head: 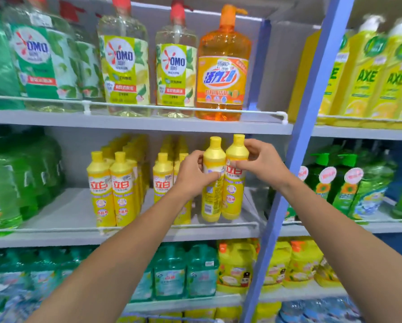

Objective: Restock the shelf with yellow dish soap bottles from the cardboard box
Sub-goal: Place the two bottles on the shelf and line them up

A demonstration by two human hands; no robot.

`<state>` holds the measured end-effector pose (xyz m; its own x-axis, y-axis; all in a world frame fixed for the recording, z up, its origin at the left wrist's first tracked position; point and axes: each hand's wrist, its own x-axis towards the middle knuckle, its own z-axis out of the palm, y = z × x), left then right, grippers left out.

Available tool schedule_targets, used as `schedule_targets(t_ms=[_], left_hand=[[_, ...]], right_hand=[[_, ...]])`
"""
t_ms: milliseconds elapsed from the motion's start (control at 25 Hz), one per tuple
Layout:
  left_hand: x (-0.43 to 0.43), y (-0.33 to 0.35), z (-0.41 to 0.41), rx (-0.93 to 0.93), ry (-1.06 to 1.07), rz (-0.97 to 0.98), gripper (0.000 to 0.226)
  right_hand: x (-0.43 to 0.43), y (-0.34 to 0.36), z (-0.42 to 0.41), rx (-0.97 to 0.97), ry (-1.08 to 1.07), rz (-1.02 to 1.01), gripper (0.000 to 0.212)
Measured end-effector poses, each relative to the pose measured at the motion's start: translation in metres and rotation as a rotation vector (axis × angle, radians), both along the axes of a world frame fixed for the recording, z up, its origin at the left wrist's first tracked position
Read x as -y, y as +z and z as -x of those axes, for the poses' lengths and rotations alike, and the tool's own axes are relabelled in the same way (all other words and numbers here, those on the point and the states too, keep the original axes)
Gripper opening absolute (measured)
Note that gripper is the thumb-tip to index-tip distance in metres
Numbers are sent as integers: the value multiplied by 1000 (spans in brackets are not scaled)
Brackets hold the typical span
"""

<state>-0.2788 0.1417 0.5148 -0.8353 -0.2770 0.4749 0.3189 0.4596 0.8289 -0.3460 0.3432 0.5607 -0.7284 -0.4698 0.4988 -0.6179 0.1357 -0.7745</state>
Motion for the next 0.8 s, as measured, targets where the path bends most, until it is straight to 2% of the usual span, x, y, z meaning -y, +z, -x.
schedule_targets(t_ms=[200,320,520,640,800], left_hand=[[-24,-25,39,48,112,39,54],[-29,-44,53,96,161,80,53],[-32,-55,62,101,173,11,52],[-31,-59,59,90,132,-46,53],[-25,-84,57,179,-13,-90,53]], right_hand=[[-11,-22,50,15,-24,-70,47],[-13,-44,72,59,2,-106,52],[-7,-75,88,115,18,-82,57],[-8,-91,84,166,58,-17,63],[-8,-125,74,271,15,73,65]])
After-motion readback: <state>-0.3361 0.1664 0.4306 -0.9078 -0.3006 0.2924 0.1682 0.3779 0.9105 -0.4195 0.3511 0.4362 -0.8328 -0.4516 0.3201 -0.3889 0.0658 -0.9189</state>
